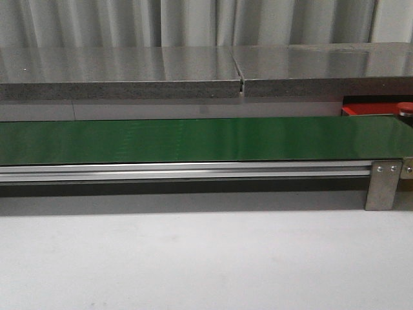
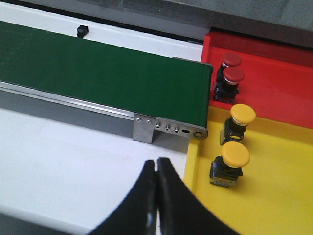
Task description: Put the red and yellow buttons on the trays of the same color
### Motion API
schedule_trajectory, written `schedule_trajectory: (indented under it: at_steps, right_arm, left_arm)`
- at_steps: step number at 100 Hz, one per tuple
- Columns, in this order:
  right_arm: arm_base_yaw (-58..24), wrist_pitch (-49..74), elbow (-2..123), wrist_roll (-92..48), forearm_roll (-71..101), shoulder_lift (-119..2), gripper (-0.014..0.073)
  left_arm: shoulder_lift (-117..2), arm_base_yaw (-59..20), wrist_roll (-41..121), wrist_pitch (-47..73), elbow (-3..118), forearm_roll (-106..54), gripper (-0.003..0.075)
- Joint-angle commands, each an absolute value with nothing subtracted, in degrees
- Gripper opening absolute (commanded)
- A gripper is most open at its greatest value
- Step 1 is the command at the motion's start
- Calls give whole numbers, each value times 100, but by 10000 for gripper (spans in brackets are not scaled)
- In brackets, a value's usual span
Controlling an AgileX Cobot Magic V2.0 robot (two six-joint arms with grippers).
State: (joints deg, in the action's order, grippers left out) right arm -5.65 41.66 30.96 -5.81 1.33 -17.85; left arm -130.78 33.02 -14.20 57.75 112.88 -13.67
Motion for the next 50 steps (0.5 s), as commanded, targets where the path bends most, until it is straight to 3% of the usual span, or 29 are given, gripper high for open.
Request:
schedule_trajectory:
  at_steps: [1, 50]
  right_arm:
    - [-563, 3781, 3216, -652, 126, -1824, -121]
    - [-563, 3781, 3216, -652, 126, -1824, -121]
  left_arm:
    - [-12598, 3273, -1468, 5654, 11464, -1439, 118]
    - [-11230, 3298, -844, 6006, 10941, -1500, 117]
